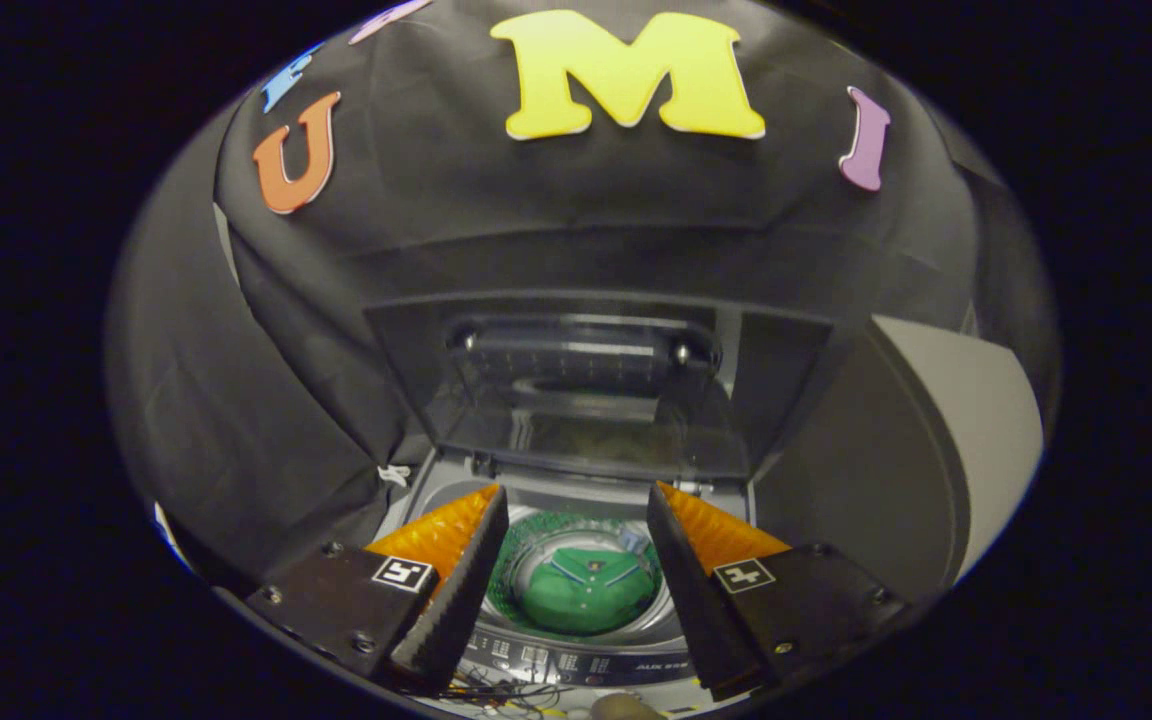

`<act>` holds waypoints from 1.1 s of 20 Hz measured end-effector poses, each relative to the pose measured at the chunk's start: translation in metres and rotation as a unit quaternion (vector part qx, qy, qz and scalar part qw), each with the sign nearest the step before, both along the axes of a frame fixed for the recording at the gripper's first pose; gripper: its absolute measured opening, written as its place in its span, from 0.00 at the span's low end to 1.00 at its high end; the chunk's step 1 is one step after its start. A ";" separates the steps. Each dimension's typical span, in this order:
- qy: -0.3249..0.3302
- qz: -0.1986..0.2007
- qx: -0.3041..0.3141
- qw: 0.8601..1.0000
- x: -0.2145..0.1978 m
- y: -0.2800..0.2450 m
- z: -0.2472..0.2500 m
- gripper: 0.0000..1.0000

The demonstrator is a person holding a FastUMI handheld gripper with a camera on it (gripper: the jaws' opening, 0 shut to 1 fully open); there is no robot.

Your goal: Put the clothes into the washing machine and then close the washing machine lid.

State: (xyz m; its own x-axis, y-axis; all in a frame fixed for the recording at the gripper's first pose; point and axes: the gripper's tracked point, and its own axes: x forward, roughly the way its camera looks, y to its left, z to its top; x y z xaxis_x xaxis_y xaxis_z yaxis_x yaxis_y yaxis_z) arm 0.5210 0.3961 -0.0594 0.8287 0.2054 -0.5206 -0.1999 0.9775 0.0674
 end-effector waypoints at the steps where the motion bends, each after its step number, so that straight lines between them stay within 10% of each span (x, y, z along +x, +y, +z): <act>1: -0.012 -0.003 0.000 1.000 0.002 0.002 0.011 0.87; 12: -0.090 -0.038 -0.001 0.995 0.073 0.019 0.094 0.87; 22: -0.042 -0.068 -0.018 0.997 0.137 0.038 0.068 0.88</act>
State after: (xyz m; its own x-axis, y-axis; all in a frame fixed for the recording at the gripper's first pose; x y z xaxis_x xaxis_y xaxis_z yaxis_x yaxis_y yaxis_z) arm 0.6577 0.4339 0.0086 0.8883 0.0706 -0.4538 -0.0683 0.9974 0.0214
